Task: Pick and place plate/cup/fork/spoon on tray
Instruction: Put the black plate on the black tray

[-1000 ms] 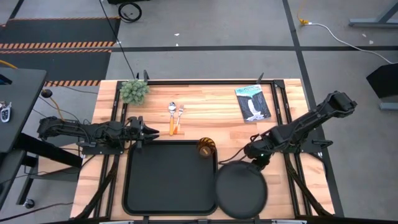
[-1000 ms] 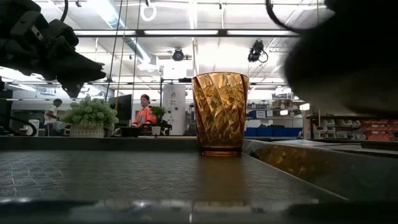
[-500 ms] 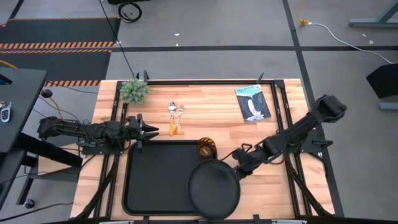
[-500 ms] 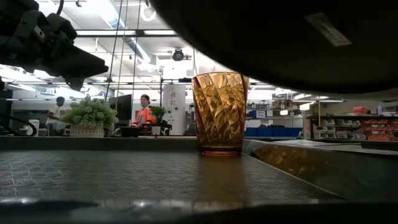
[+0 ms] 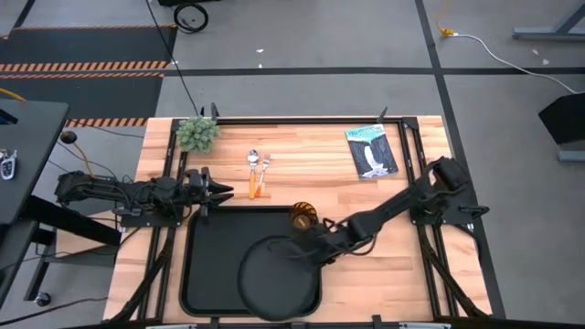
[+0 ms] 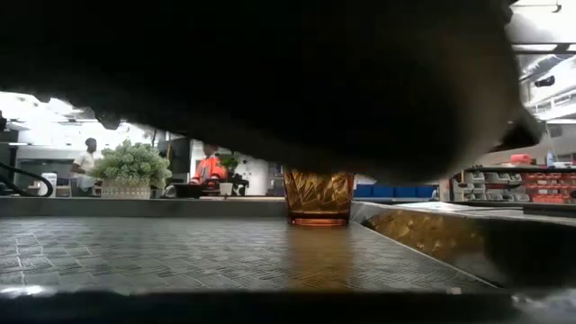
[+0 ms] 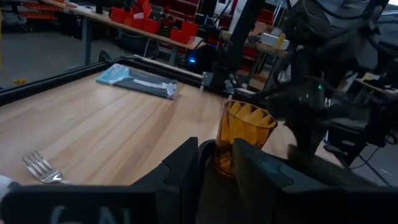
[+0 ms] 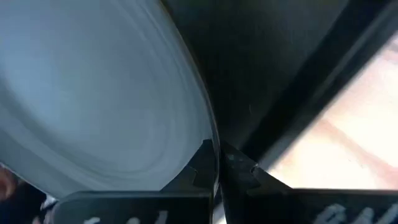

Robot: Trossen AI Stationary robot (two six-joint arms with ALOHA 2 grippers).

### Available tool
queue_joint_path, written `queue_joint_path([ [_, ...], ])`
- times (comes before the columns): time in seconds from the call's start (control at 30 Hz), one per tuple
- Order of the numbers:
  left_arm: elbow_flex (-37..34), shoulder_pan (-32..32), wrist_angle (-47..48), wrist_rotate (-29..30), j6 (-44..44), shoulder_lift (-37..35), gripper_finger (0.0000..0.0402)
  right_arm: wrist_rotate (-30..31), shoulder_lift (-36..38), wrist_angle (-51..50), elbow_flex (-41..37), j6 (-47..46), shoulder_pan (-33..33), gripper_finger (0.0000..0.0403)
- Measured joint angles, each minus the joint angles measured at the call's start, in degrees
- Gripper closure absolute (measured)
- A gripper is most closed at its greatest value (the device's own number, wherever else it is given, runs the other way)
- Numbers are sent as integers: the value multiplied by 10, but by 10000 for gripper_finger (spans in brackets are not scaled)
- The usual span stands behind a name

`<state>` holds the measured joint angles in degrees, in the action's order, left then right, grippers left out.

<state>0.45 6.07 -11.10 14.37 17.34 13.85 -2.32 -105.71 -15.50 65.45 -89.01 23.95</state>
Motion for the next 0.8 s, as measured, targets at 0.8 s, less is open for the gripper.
queue_joint_path([
  [0.8, 0, -2, -56, 11, -52, 0, 292, 27, -50, -12, 53, -128, -1, 393],
])
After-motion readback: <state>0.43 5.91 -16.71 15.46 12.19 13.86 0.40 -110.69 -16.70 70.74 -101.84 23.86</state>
